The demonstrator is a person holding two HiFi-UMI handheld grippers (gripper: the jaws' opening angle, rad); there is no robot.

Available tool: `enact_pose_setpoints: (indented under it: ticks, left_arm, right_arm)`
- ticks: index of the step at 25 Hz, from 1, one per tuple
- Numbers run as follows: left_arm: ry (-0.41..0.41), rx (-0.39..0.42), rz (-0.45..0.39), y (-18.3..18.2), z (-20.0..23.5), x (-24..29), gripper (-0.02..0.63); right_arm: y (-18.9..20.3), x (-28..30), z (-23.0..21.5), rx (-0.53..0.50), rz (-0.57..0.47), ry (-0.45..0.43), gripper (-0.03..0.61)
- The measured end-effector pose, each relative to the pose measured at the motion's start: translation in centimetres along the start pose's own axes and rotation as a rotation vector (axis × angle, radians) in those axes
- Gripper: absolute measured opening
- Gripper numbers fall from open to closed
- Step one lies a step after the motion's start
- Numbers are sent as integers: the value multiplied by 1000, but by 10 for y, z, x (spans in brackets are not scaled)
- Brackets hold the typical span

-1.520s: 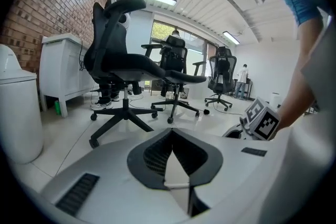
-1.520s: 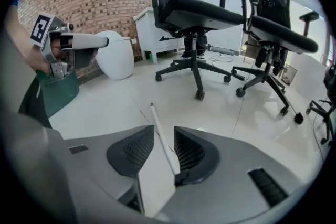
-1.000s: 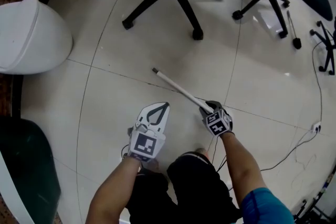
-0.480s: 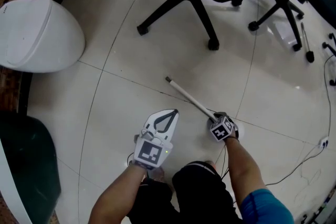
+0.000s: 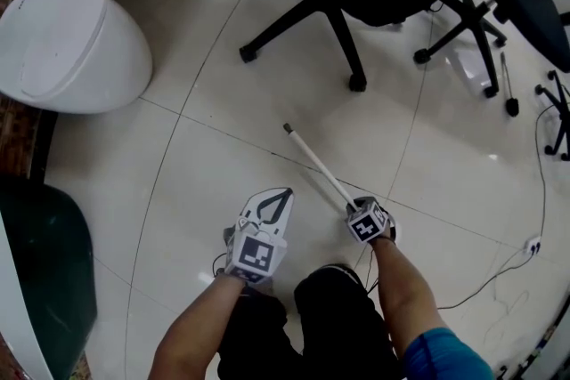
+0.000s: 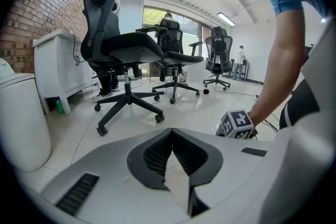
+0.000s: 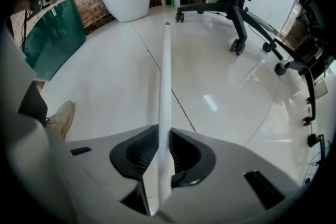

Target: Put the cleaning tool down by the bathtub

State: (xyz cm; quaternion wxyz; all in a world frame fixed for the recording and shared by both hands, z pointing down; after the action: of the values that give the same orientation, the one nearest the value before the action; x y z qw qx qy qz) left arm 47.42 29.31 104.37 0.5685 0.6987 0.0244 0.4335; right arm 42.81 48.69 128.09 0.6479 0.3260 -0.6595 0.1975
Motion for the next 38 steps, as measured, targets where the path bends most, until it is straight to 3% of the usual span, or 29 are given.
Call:
enact_pose_setpoints:
  ticks: [5, 18, 24, 29, 34, 38]
  left_arm:
    - [-11, -84, 43, -22, -20, -60, 0]
    - [-115, -94, -19, -200, -37, -237, 0]
    - [-174, -189, -36, -261, -71, -346, 0]
    - [-239, -191, -100, -314, -78, -439, 0]
    - [-296, -221, -148, -342, -74, -534, 0]
    - [-360, -241, -168, -348, -58, -587, 0]
  right_arm:
    - [-12, -100, 18, -25, -11, 13, 89]
    - [-11, -369, 89, -86, -21, -4, 89]
    - [-7, -503, 134, -120, -69, -9, 89]
    - [-25, -613, 165, -123, -136, 47, 89]
    - [-41, -698, 218, -53, -244, 44, 89]
    - [-53, -733, 252, -116, -284, 55, 89]
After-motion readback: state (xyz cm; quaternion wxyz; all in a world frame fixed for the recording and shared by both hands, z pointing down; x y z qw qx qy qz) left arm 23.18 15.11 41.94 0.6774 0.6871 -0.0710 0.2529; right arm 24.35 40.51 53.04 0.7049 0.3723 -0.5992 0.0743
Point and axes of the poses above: the fingertips, and each gripper's own axes: x forward along the fingers, z to its left, y out of its underside, the point moved 1 cm from there along -x, backward along the fingers, and after that the axes turned 4 degrees about z, right-handed, at the moved point
